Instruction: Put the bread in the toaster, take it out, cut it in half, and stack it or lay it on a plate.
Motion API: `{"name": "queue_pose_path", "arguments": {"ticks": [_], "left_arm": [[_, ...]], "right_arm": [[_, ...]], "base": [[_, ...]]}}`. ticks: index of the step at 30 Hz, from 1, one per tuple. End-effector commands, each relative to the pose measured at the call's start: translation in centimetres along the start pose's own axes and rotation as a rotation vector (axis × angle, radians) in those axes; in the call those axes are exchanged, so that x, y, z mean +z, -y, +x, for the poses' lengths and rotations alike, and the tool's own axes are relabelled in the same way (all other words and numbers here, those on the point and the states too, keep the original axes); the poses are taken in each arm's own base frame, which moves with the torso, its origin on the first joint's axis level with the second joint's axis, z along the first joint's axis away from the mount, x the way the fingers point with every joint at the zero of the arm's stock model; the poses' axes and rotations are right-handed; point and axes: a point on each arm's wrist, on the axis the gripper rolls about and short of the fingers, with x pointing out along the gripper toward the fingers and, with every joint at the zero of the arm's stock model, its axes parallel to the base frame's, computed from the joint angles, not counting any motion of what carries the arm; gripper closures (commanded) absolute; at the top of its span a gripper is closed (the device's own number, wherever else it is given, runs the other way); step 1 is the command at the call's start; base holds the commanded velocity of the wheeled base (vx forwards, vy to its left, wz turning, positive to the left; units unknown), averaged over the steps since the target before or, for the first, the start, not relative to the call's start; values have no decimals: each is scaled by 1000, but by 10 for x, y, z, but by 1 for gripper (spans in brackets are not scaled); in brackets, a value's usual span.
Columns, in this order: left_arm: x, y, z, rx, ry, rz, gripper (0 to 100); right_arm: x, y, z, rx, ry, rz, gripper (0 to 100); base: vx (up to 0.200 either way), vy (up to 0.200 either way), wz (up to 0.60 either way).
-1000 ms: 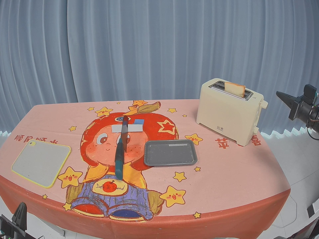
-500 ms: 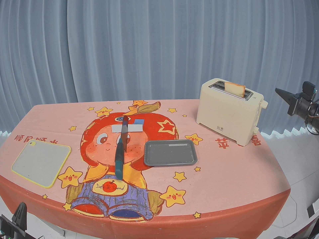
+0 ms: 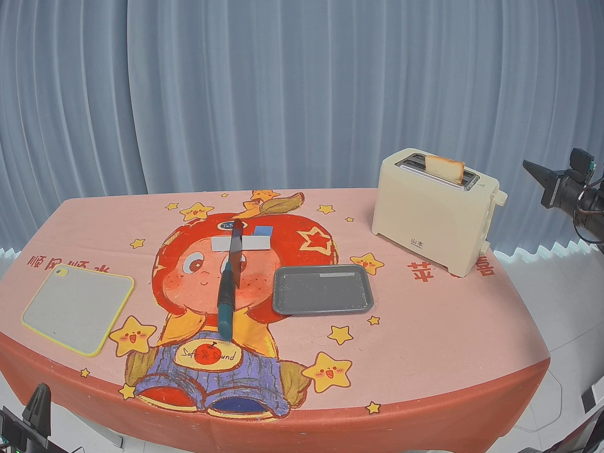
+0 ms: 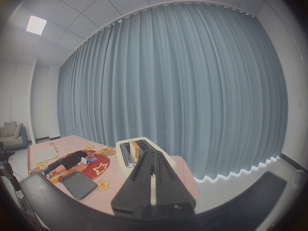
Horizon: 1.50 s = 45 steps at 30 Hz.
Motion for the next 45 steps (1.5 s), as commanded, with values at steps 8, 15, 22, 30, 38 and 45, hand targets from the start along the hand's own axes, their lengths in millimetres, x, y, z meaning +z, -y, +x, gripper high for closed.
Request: {"name": "queue_pose_path", "arguments": {"ticks": [8, 15, 22, 30, 38, 45], "left_arm": [[-5, 0, 0, 1, -1, 0, 100], [-5, 0, 0, 1, -1, 0, 100], [-5, 0, 0, 1, -1, 0, 100], [-5, 0, 0, 1, -1, 0, 100], [-5, 0, 0, 1, -1, 0, 100], [-5, 0, 0, 1, -1, 0, 100]], "right_arm": [[-10, 9, 21, -37, 78, -10, 100], [-20, 9, 27, -25, 68, -12, 100], [-32, 7, 32, -18, 31, -3, 100], [-48, 10, 28, -29, -32, -10, 100], [-66, 14, 35, -29, -82, -23, 100], [-70, 11, 35, -18, -97, -25, 100]], "base": [[0, 0, 0], [0, 0, 0], [0, 0, 0], [0, 0, 0], [0, 0, 0], [0, 0, 0]]}}
